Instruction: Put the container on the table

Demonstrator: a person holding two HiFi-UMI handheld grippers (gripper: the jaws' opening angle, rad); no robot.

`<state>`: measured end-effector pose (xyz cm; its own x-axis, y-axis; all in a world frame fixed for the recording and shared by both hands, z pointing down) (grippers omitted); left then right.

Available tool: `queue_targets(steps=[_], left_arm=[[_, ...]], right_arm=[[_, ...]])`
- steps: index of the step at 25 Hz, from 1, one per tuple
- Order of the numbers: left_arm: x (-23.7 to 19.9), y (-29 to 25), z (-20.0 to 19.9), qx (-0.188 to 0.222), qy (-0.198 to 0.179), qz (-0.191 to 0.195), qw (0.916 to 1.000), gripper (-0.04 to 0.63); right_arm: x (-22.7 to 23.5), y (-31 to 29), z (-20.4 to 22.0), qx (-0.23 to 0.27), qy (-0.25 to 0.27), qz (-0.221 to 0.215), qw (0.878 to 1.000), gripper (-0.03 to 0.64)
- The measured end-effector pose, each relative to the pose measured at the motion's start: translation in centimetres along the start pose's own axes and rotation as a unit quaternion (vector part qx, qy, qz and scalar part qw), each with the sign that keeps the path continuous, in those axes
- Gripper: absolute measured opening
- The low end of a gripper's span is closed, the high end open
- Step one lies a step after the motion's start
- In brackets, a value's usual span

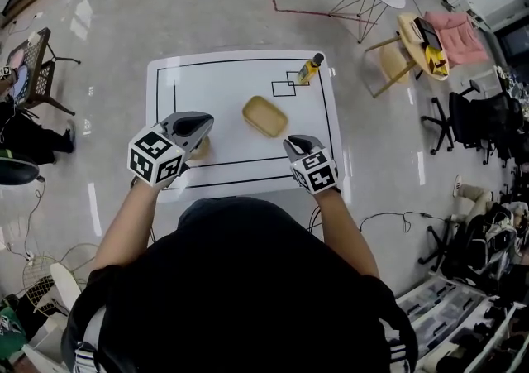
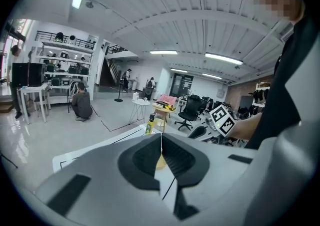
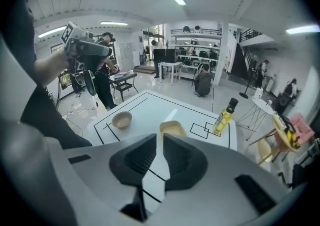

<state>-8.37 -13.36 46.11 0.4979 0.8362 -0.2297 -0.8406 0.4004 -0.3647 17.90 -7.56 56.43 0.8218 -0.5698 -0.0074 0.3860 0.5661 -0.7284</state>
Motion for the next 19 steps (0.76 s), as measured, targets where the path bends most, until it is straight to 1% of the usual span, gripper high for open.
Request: queue_targets(steps=[11, 19], left_arm=[[2.0, 2.2, 0.3, 0.008, -0.008, -0.003, 0.9999, 0.008], [2.9, 3.3, 0.5, 0.01, -0.01, -0.001, 0.9999, 0.008]], right_arm=[[-0.7, 3.2, -0.4, 0.024, 0.002, 0.021, 0.999, 0.043], [-2.0, 4.4, -0.2, 0.03, -0.003, 0.023, 0.999, 0.041]])
Point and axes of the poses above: the fingertips, and each gripper's own axes: y backward along the fingers, x to its right, z out of its underside, the point moved 6 cm from there along y, backward along the fingers, and after that the axes turned 2 degrees about x, right-handed, at the moved point
